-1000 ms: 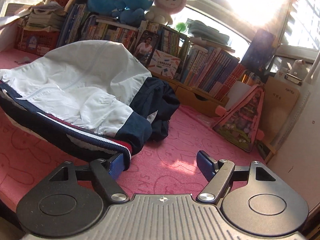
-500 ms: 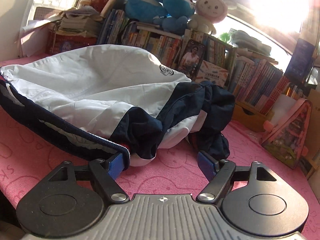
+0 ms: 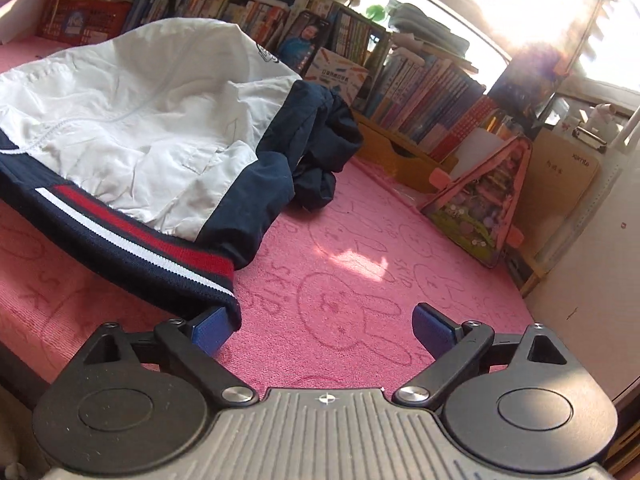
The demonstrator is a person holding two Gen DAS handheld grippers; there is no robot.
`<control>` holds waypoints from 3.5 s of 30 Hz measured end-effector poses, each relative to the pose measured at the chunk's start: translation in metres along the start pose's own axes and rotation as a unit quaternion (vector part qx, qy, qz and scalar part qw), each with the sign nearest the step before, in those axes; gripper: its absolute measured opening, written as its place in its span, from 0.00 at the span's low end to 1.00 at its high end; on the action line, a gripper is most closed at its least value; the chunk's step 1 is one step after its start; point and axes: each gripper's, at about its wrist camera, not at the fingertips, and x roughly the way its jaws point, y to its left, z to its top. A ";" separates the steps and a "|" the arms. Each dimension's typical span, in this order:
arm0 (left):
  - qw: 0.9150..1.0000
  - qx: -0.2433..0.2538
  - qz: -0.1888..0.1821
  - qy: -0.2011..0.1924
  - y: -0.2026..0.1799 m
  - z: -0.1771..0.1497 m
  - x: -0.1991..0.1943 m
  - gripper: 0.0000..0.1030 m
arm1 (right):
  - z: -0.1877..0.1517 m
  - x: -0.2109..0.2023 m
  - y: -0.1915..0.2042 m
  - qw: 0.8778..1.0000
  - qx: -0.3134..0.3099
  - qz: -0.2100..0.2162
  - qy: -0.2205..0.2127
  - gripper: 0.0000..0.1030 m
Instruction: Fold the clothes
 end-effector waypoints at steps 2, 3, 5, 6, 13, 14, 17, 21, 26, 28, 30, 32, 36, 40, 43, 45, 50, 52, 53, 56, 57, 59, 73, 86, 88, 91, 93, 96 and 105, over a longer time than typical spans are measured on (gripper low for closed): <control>0.998 0.013 0.056 0.006 0.007 -0.007 0.006 1.00 | -0.020 0.013 -0.001 0.991 -0.060 -0.119 0.015 0.67; 0.998 0.008 0.062 0.011 0.011 -0.008 0.007 1.00 | -0.032 0.021 -0.002 0.978 -0.092 -0.186 0.023 0.67; 0.999 -0.013 0.044 0.016 0.019 -0.009 0.006 1.00 | -0.042 0.017 -0.026 0.984 -0.046 -0.171 0.033 0.67; 0.999 -0.016 0.042 0.014 0.018 -0.008 0.006 1.00 | -0.042 0.009 -0.039 0.990 0.001 -0.138 0.028 0.67; 0.999 0.008 0.035 -0.003 0.001 0.000 0.006 1.00 | -0.003 -0.057 0.007 0.980 0.051 0.129 -0.139 0.83; 0.999 0.005 0.031 -0.005 0.001 0.001 0.005 1.00 | 0.009 -0.066 0.024 0.970 0.032 0.174 -0.167 0.83; 1.000 -0.013 0.023 -0.006 0.007 0.004 0.006 1.00 | 0.037 -0.080 0.079 0.938 -0.012 0.268 -0.219 0.85; 0.999 -0.038 0.026 -0.003 0.015 0.005 0.009 1.00 | 0.062 -0.089 0.142 0.929 -0.075 0.270 -0.243 0.83; 0.999 -0.043 0.030 0.004 0.016 0.002 0.015 1.00 | 0.082 -0.061 0.141 0.952 -0.037 0.219 -0.209 0.79; 0.999 -0.038 0.037 0.009 0.015 -0.001 0.020 1.00 | 0.082 -0.048 0.123 0.965 -0.010 0.187 -0.185 0.79; 0.998 -0.048 0.026 0.008 0.015 -0.003 0.021 1.00 | 0.076 -0.037 0.101 0.975 0.017 0.156 -0.157 0.78; 0.998 -0.055 0.029 0.006 0.018 -0.003 0.021 1.00 | 0.065 -0.026 0.080 0.985 0.040 0.116 -0.120 0.67; 0.997 -0.072 0.001 -0.007 0.030 0.002 0.013 1.00 | 0.043 -0.008 0.036 0.991 0.088 0.077 -0.063 0.62; 0.996 -0.032 0.061 -0.058 0.032 0.008 -0.011 1.00 | 0.044 0.003 0.022 0.986 0.116 0.099 -0.062 0.62; 0.985 0.017 0.154 -0.080 0.032 0.005 -0.016 1.00 | 0.064 0.005 0.043 0.984 0.092 0.115 -0.103 0.61; 0.986 0.014 0.157 -0.057 0.038 0.002 -0.010 1.00 | 0.078 0.009 0.055 0.982 0.076 0.119 -0.126 0.61; 0.996 -0.021 0.092 -0.010 0.038 -0.006 0.006 1.00 | 0.077 0.008 0.056 0.984 0.046 0.118 -0.128 0.65; 0.998 -0.015 0.065 -0.005 0.028 -0.009 0.008 1.00 | 0.062 0.003 0.047 0.987 0.033 0.108 -0.115 0.69; 0.998 -0.010 0.055 -0.008 0.022 -0.009 0.008 1.00 | 0.052 -0.002 0.044 0.989 0.022 0.098 -0.106 0.70; 0.999 0.015 0.040 -0.017 0.006 -0.012 0.004 1.00 | 0.028 -0.016 0.035 0.994 -0.001 0.073 -0.081 0.74; 0.999 0.024 0.038 -0.019 0.002 -0.014 0.003 1.00 | 0.022 -0.019 0.034 0.995 -0.005 0.069 -0.074 0.74; 0.998 0.044 0.039 -0.024 -0.003 -0.017 -0.001 1.00 | 0.014 -0.021 0.032 0.996 -0.008 0.064 -0.064 0.76; 0.992 0.098 0.057 -0.046 -0.018 -0.021 -0.016 1.00 | 0.001 -0.024 0.024 0.993 -0.006 0.079 -0.086 0.85; 0.997 0.052 0.049 -0.030 -0.014 -0.018 -0.014 1.00 | 0.016 -0.075 0.073 0.971 -0.065 0.145 -0.180 0.78; 0.997 0.049 0.050 -0.030 -0.013 -0.018 -0.016 1.00 | 0.023 -0.080 0.087 0.965 -0.070 0.166 -0.193 0.57; 0.997 0.047 0.052 -0.034 -0.010 -0.018 -0.019 1.00 | 0.032 -0.080 0.102 0.961 -0.096 0.171 -0.197 0.20; 0.997 0.050 0.047 -0.035 -0.008 -0.019 -0.020 1.00 | 0.032 -0.077 0.099 0.962 -0.097 0.172 -0.188 0.09; 0.996 0.066 0.045 -0.036 -0.005 -0.022 -0.020 1.00 | 0.024 -0.072 0.084 0.969 -0.094 0.159 -0.162 0.10; 0.990 0.133 0.015 -0.037 -0.006 -0.028 -0.025 1.00 | 0.002 -0.052 0.062 0.981 -0.082 0.133 -0.117 0.09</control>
